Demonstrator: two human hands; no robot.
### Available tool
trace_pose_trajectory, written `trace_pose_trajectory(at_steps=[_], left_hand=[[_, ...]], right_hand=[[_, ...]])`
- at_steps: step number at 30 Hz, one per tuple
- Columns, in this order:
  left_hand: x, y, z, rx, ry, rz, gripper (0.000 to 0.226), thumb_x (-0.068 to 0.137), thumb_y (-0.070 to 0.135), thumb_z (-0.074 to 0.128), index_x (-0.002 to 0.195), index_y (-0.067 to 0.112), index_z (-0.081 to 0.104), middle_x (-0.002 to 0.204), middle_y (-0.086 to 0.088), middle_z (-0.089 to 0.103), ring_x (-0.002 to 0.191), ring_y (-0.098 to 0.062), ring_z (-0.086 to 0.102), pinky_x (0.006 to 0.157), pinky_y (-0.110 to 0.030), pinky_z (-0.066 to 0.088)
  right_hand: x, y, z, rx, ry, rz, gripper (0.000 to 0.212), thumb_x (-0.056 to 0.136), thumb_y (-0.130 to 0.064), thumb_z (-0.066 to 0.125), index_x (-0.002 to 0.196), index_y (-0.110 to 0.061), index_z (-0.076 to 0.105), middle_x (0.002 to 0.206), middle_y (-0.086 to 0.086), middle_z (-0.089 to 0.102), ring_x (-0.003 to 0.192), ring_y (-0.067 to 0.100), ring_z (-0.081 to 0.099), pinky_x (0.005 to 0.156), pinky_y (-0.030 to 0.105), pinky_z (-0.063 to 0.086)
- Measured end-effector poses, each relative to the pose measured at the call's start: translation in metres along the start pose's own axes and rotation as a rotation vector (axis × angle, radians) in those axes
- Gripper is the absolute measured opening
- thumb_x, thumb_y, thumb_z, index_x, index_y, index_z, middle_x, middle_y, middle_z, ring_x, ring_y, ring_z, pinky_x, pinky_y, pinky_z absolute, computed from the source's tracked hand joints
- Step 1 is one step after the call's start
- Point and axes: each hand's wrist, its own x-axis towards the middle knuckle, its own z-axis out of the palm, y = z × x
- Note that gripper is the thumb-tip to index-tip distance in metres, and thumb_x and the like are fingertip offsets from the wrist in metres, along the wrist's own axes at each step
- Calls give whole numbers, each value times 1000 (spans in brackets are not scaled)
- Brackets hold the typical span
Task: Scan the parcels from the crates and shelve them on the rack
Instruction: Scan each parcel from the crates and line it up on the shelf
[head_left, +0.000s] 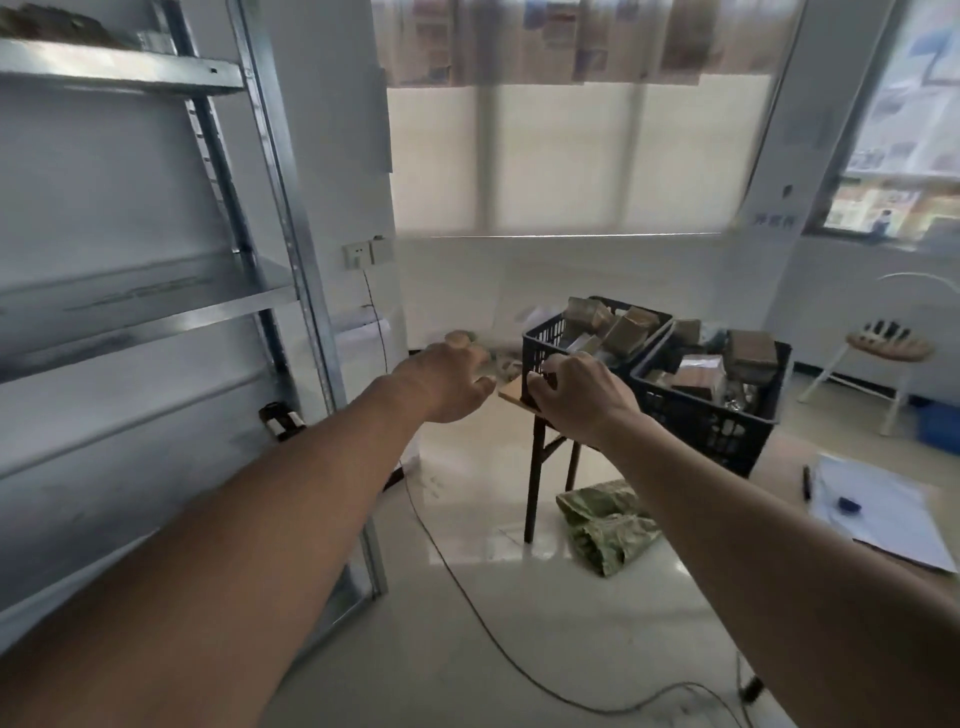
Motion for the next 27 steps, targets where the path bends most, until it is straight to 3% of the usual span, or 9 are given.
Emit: trace_pose_trajectory(at_steps=[3,8,17,23,27], left_hand=[[52,28,15,6,-35,19,54,108,48,45,155,23,48,164,-9,36,141,-32,50,113,-50,45],[134,62,39,-31,-47,54,49,108,46,48,150,22,53,159,-7,43,142,-30,48,114,-47,43],[307,70,100,-46,-128,126,58,104,51,52,156,27,45,151,-6,44,138,-31,49,109,-53,49],[425,75,124,-49,-186,217,56,106,49,52,156,24,44,153,-8,42,138,-32,49,105,-45,46],[493,83,141,-62,-231,272,57,107,48,51,158,23,42,155,-9,41,140,-33,49,111,-48,45]], right_hand=[[32,48,1,4,-13,39,54,92,-62,37,107,-22,69,106,5,67,88,26,67,75,48,61],[81,112,7,-15,-9,83,48,102,-56,45,121,-19,68,118,8,63,95,27,66,80,49,60],[203,197,47,-19,-29,200,51,106,-53,46,139,-16,61,132,12,57,111,31,63,89,46,56],[291,252,69,-24,-59,324,53,106,-54,45,140,-16,59,134,12,55,116,33,61,94,50,55],[336,286,85,-21,-102,389,52,106,-54,44,140,-17,59,136,11,54,121,34,60,96,49,53]])
